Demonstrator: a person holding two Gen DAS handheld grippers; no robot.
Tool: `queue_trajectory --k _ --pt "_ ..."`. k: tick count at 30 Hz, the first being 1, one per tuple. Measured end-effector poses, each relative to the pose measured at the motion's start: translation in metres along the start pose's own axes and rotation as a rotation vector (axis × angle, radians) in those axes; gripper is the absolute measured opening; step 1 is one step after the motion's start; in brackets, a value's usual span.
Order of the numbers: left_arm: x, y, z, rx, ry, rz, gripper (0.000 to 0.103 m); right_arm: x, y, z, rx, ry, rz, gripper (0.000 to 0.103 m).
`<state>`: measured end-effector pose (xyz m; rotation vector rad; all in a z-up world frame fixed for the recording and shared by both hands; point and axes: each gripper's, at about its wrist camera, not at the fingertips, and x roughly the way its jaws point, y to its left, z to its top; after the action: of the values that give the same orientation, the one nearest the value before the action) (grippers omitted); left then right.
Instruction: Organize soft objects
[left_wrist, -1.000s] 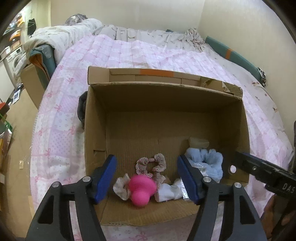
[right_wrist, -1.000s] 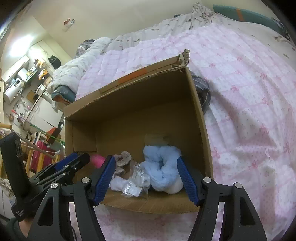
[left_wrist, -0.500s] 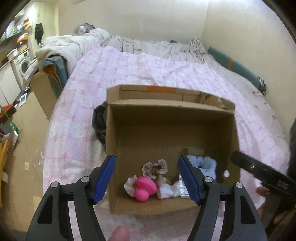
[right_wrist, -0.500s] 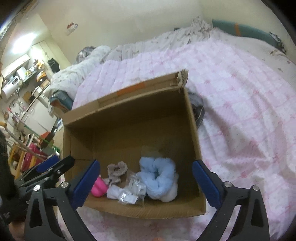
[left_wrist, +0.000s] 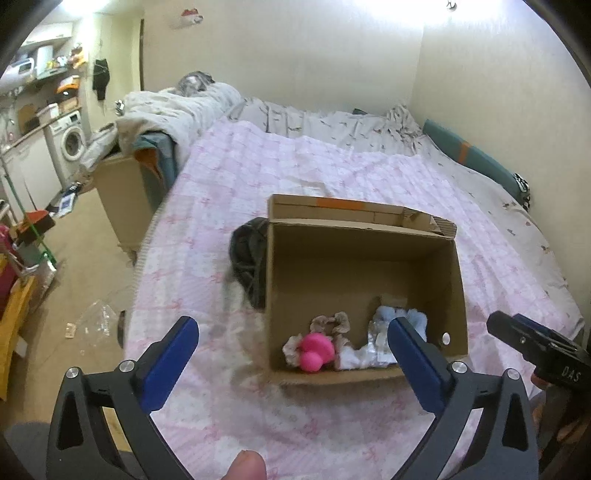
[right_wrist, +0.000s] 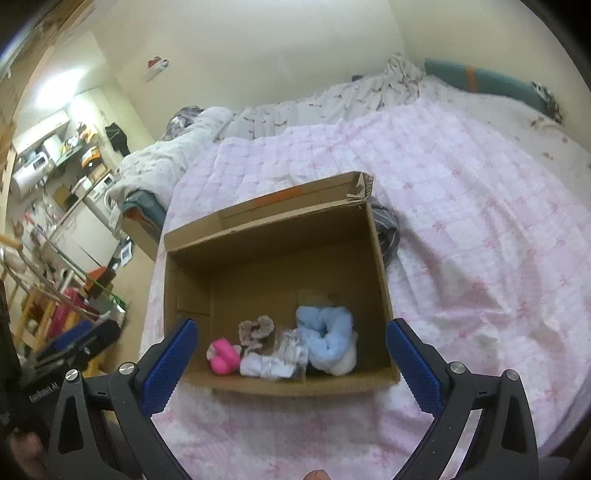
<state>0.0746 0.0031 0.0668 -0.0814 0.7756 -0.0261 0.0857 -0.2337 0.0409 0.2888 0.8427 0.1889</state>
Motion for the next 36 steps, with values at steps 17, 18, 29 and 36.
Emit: queue_trajectory --k 17,18,29,36 --pt "-0.008 0.003 -0.039 0.036 -0.030 0.044 0.102 -0.017 0.005 -0.048 -0.071 -0.059 -0.093 0.103" --pt "-0.006 0.004 -0.040 0.029 -0.021 0.035 0.102 -0.016 0.006 -0.049 -0.075 -0.065 -0.095 0.103" --pt "0.004 -0.005 -0.049 0.031 0.017 0.013 0.102 -0.006 0.015 -0.054 -0.127 -0.072 -0.130 0.103" --pt "0.004 -0.005 -0.049 0.027 0.014 0.006 0.102 -0.006 0.014 -0.055 -0.121 -0.066 -0.140 0.103"
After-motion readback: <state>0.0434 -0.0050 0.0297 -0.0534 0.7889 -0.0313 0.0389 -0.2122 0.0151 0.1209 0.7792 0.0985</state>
